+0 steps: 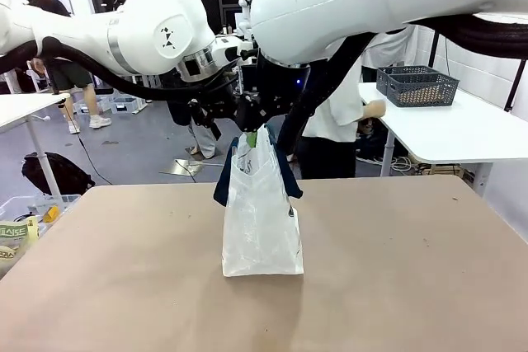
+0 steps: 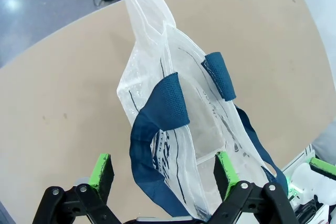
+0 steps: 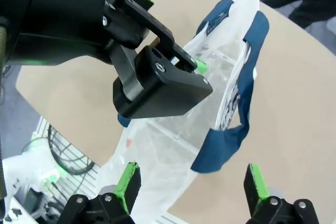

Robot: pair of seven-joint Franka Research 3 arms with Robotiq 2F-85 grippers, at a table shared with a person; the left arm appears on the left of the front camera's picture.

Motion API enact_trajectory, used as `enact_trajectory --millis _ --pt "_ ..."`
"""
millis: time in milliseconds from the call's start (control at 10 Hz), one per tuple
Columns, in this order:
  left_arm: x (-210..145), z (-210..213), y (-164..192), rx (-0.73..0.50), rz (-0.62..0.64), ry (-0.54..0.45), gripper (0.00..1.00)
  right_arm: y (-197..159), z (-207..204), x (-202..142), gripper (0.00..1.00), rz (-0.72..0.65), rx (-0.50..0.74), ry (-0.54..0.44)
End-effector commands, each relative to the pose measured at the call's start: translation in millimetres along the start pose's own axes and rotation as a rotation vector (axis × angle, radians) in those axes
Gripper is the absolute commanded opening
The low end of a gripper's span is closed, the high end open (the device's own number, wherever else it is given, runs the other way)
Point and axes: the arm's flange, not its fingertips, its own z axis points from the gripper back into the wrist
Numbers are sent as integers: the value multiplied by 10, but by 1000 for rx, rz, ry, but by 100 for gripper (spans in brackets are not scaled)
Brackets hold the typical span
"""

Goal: Transfer purchased items from the store into the shopping bag.
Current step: Open the Reusable shopping bag in the center of the table.

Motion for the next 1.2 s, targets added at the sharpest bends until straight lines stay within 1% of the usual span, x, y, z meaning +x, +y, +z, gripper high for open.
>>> enact_trajectory --millis 0,100,400,500,600,900,1000,1100 --pt "28 19 -160 -28 -17 23 100 24 -173 149 100 -47 -25 -52" --pt "19 12 -165 -26 -16 24 100 31 -255 170 100 -71 -47 -71" --pt "50 -54 -172 -21 -14 46 100 -12 -428 183 100 -70 -68 -47" --pt "42 -65 -165 -17 -32 36 89 -28 -466 179 84 -80 -61 -54" --pt "47 -75 -163 -31 -6 46 71 -43 -487 166 64 -91 -44 -41" --pt "52 -87 -161 -33 -3 49 11 -61 -492 168 5 -90 -28 -29" --pt "52 -89 -158 -35 5 51 0 -67 -490 170 0 -92 -28 -30" --pt "49 -87 -158 -33 9 52 0 -71 -483 169 0 -92 -27 -30"
